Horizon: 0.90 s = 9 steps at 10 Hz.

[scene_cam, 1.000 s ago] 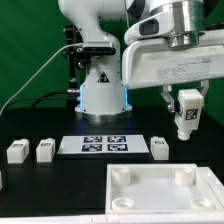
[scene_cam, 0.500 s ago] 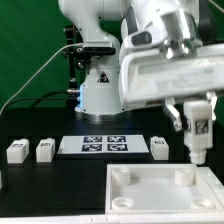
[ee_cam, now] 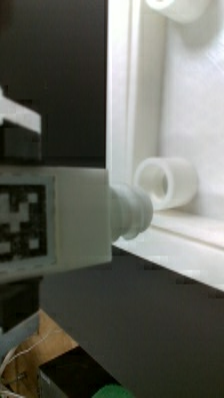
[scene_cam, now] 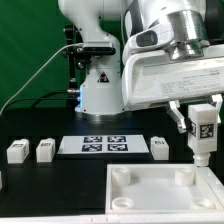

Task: Assemble one leg

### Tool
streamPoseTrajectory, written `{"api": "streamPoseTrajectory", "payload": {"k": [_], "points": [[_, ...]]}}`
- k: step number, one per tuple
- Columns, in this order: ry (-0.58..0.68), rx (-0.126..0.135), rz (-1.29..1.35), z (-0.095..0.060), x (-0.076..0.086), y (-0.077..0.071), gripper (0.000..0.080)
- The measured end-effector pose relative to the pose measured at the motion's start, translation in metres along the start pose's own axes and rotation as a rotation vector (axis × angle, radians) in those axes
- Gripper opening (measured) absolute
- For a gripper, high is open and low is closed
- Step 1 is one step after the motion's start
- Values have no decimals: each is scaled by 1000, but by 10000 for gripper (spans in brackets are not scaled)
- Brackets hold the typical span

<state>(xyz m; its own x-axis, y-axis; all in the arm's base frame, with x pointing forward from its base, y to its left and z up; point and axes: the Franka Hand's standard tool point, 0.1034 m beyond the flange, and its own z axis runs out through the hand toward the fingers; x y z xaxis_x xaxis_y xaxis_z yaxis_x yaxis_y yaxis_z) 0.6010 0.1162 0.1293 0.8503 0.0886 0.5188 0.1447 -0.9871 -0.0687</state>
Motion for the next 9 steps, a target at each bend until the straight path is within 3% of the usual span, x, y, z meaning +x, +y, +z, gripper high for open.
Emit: {"api": "streamPoseTrajectory", "payload": {"k": [2,5,9], "points": [[1,-8,-15,8,10,9,288],[-14,-10,-17,27,-2,15,288],[-11,-6,-18,39,-3,12,288]]}}
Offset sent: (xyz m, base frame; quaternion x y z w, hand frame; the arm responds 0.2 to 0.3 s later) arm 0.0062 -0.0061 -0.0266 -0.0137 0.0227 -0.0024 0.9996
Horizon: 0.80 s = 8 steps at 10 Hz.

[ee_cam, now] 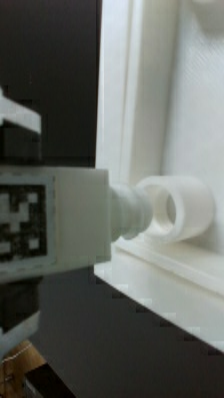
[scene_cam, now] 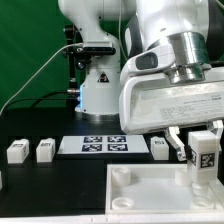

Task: Assemble one leg

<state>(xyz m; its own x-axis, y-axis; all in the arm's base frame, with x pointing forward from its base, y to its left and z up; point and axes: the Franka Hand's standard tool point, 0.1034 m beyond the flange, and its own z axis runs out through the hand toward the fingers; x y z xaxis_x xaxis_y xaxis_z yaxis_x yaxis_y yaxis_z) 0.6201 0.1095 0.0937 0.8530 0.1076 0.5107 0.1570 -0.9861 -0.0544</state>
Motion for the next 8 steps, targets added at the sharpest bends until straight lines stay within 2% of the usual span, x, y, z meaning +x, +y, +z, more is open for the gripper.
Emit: {"api": "streamPoseTrajectory", "payload": {"k": [3,8], "points": [[-6,3,1,9,-2,-1,288],[-5,6,-5,22,-18,-6,288]]}}
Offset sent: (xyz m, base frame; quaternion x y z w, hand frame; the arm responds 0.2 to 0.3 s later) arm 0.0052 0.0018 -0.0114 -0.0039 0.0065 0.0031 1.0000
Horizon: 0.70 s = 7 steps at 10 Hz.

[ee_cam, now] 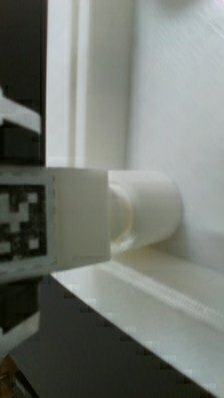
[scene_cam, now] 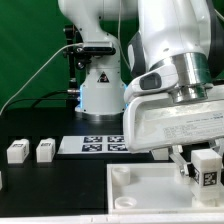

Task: Assemble one leg

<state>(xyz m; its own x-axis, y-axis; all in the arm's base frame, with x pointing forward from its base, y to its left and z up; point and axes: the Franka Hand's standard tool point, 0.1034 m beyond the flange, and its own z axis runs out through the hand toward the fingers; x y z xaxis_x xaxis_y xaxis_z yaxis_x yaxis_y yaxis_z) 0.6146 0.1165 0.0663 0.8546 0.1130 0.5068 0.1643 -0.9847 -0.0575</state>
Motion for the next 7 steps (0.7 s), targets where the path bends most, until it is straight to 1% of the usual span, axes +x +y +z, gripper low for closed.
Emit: {"api": "streamPoseTrajectory", "payload": {"k": [3,5,6,7], "points": [[65,-8,3,2,2,0,288],[71,-11,15,2,2,1,288],[56,-10,14,4,0,0,399],[55,-10,14,4,0,0,399]]}}
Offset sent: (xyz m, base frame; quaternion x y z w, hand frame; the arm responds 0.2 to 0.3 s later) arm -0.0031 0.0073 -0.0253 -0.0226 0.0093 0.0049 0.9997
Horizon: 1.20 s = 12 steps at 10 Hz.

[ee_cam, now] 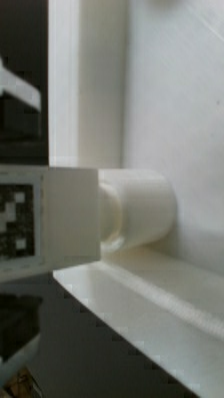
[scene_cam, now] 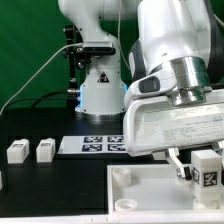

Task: Assemble one leg

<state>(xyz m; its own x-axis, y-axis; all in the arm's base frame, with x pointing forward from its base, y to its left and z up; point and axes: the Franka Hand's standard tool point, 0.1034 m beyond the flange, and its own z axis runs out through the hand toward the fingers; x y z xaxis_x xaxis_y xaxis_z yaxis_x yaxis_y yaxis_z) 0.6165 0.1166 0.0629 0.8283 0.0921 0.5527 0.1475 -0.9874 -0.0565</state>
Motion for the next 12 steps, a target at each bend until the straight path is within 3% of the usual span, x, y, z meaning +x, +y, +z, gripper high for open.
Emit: {"api": "streamPoseTrajectory", "payload": {"k": [2,8,10,12], "points": [[-1,0,0,0,0,0,625],[-18,0,2,-2,0,2,649],[-72,5,-1,-25,15,3,649],[-111,11,-2,-37,31,3,649]]}}
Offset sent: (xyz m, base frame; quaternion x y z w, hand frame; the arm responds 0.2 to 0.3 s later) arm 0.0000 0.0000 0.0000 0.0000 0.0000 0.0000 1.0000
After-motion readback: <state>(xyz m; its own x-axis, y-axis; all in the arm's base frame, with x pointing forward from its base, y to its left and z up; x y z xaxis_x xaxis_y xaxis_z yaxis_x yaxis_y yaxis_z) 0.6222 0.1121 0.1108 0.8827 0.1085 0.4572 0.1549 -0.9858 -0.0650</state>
